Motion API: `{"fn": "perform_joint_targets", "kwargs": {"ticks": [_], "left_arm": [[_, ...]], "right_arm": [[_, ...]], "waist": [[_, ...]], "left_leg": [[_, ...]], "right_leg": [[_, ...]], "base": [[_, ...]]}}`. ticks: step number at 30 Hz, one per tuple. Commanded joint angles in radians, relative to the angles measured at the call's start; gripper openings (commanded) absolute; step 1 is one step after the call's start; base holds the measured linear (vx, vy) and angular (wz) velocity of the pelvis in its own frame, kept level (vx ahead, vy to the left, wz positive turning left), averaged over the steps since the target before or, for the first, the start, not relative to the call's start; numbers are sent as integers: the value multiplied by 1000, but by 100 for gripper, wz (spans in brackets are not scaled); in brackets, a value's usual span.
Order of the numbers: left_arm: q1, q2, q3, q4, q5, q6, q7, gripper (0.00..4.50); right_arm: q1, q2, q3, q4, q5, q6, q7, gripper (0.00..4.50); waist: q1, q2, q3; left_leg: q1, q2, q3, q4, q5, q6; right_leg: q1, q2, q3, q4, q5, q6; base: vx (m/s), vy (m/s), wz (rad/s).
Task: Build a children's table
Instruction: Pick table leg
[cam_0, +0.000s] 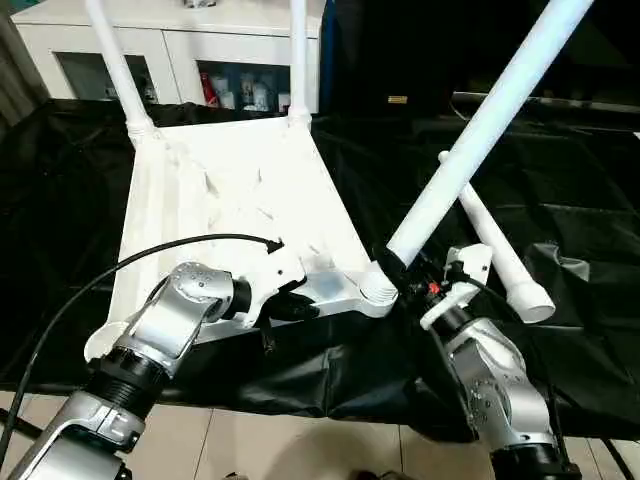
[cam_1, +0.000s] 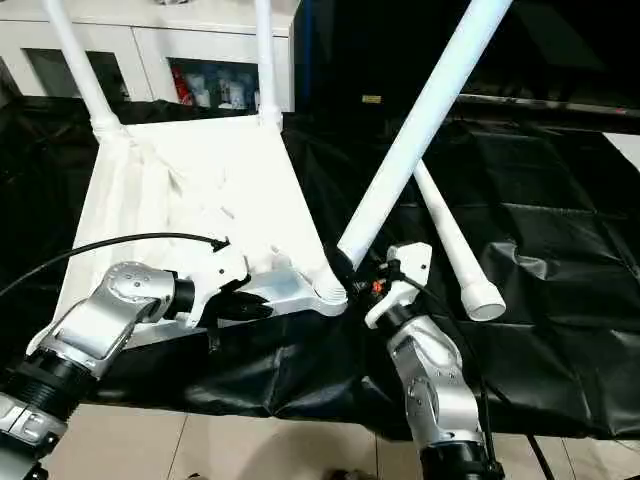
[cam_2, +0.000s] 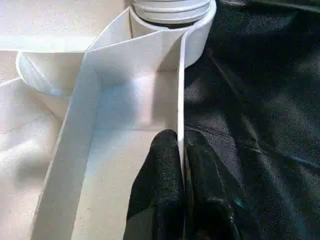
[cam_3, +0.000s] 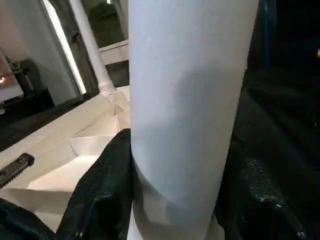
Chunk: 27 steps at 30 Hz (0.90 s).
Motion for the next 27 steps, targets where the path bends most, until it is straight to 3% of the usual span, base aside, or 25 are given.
{"fn": "perform_joint_targets", "kwargs": {"ticks": [1, 6, 7, 10, 14, 16, 20, 27], "left_arm": [[-61, 17, 72, -20, -22, -32, 24, 0], [-62, 14, 76, -16, -21, -35, 32, 0], [-64, 13, 76, -14, -20, -36, 33, 0], [-65, 13, 73, -13, -19, -35, 32, 0], [-71, 19, 66, -14, -16, -34, 20, 0], [-71, 20, 65, -14, -16, -34, 19, 0], [-66, 35, 54, -24, -9, -35, 4, 0], [-65, 34, 50, -20, -9, -36, 1, 0]], "right_arm": [[44, -35, -29, 60, -52, 16, -37, 188], [78, 2, -52, 41, -32, -10, -96, 188], [86, 9, -48, 41, -37, -19, -100, 188], [86, 5, -38, 48, -48, -21, -98, 188], [46, -84, 56, 82, -157, 14, -54, 188], [43, -91, 64, 83, -167, 18, -52, 188], [-47, -187, 126, 77, -185, 73, 92, 188], [-121, -251, 140, 74, -122, 198, 197, 188]], "waist": [[4, 17, -76], [2, 17, -73], [2, 21, -72], [0, 18, -72], [-2, 18, -71], [-4, 18, -69], [-13, 12, -69], [-13, 11, -75]], "left_leg": [[-10, 11, 6, -75, -231, 57], [-8, 6, 6, -74, -254, 55], [-7, 6, 5, -74, -263, 53], [-6, 5, 5, -73, -275, 54], [-8, 3, 5, -72, -268, 54], [-6, 0, 6, -71, -275, 54], [-3, -2, 5, -66, -290, 65], [-6, 8, 4, -69, -250, 79]], "right_leg": [[72, -57, 50, -87, -453, -62], [69, -58, 45, -98, -512, -38], [69, -57, 43, -100, -524, -31], [68, -57, 41, -105, -537, -22], [70, -54, 41, -104, -528, -19], [70, -52, 37, -108, -550, -9], [72, -51, 27, -117, -578, 9], [77, -54, 35, -101, -485, -41]], "base": [[0, 0, 0], [0, 0, 0], [0, 0, 0], [0, 0, 0], [0, 0, 0], [0, 0, 0], [0, 0, 0], [0, 0, 0]]}}
